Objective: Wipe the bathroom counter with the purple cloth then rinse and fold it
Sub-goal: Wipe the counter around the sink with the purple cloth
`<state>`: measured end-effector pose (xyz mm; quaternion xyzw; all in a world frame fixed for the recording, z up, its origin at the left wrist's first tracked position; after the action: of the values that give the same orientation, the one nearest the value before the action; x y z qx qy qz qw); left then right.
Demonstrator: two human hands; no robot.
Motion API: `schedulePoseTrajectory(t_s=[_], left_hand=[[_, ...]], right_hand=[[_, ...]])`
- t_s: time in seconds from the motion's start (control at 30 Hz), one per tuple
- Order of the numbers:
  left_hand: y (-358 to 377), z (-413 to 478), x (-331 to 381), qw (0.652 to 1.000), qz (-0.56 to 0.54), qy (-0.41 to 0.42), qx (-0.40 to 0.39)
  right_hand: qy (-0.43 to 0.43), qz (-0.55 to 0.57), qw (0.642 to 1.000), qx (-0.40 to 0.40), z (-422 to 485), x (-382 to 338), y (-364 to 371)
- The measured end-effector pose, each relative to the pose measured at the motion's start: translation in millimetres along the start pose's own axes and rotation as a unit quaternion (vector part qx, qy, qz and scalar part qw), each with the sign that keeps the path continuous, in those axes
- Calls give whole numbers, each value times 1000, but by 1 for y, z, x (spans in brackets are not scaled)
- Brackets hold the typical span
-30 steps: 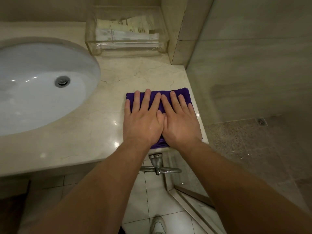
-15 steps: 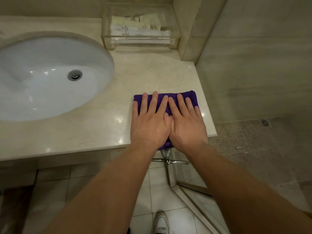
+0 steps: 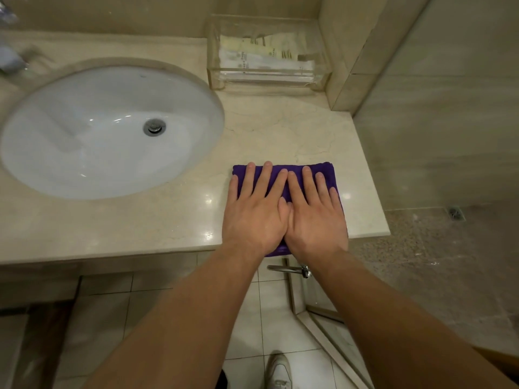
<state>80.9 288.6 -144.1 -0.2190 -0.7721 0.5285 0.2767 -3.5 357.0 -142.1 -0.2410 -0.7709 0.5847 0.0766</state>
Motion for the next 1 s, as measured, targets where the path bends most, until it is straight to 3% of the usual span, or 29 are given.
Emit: schedulePoseTrajectory(t_s=[1.0], left_hand=[[-13,-53,-130,993,-14,-117,21]], right_hand=[[-109,-22,993,-32,13,-136,22]])
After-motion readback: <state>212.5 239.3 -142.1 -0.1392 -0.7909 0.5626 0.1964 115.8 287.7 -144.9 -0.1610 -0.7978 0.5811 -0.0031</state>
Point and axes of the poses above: each hand's wrist, its own z-axis towards the middle knuckle, its own y-axis out of the palm, x = y × z, the point moved 6 cm from there along z, towards the middle knuckle, and after that the axes turned 11 degrees about -x, right-handed, at the moved point
